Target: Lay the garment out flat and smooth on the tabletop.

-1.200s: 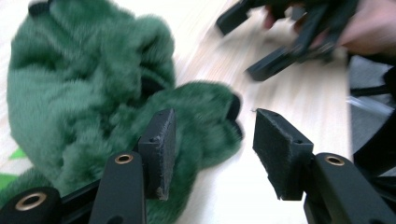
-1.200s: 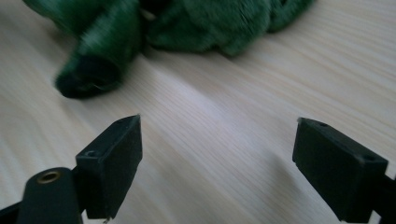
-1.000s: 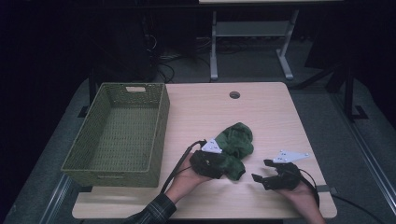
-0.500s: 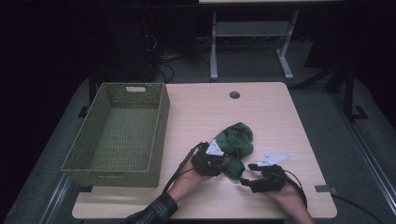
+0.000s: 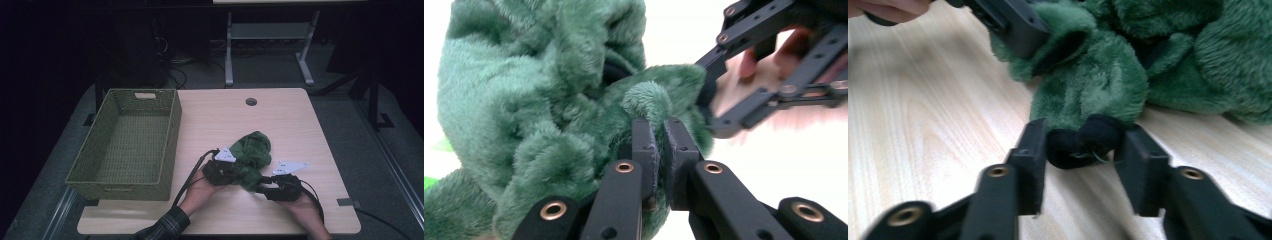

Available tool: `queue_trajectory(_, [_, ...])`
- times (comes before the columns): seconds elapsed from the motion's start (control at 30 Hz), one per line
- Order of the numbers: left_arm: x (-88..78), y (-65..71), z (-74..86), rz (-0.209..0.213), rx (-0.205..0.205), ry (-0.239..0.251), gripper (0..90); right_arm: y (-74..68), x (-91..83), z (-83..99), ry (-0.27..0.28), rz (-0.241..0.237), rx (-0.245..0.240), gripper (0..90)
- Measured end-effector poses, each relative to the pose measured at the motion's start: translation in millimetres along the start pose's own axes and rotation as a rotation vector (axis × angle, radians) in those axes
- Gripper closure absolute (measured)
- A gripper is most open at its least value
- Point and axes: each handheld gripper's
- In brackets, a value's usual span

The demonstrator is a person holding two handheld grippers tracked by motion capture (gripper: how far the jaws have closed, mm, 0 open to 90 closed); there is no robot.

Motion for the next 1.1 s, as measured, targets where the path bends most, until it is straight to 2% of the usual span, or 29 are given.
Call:
queue_trajectory(0.1, [-5.4, 1.8, -1.2, 0.014, 0.001, 0.021, 85.1, 0.5, -2.0, -2.3, -0.005, 0.01, 0.009, 70.5])
queue_trajectory(0.17, [-10.0, 3.1, -1.6, 0.017, 0.002, 0.035, 85.1, 0.9, -3.9, -3.1, -0.008, 0.028, -0.009, 73.2])
queue_trajectory(0.27, [-17.9, 2.5, -2.0, 0.018, 0.006, 0.047, 85.1, 2.3, -7.7, -3.6, -0.011, 0.04, -0.003, 74.4])
queue_trajectory(0.33, [-23.7, 1.1, -1.6, 0.014, -0.002, 0.056, 85.1, 5.4, -10.2, -3.2, -0.008, 0.051, -0.019, 74.4])
queue_trajectory(0.57, [-48.7, -4.6, 2.0, -0.003, -0.023, 0.094, 85.1, 15.3, -23.9, -0.3, 0.001, 0.095, -0.022, 74.5])
queue_trajectory(0.7, [-58.3, -8.2, 9.7, -0.02, -0.031, 0.091, 85.1, 20.6, -34.7, 2.1, 0.008, 0.115, -0.011, 74.4])
queue_trajectory(0.97, [-67.0, -6.5, 23.1, -0.023, -0.066, 0.08, 85.2, 33.3, -55.6, 11.5, 0.019, 0.162, 0.02, 74.6])
queue_trajectory(1.1, [-63.7, -6.4, 30.5, -0.041, -0.111, 0.041, 84.8, 40.8, -65.2, 15.8, 0.025, 0.181, 0.034, 74.6])
Point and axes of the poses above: each handheld gripper's, and its own axes: x roughly forward along the jaws, z roughly out of its underside, y roughly to its right, and after that the axes turned 3 degrees about z, right-handed
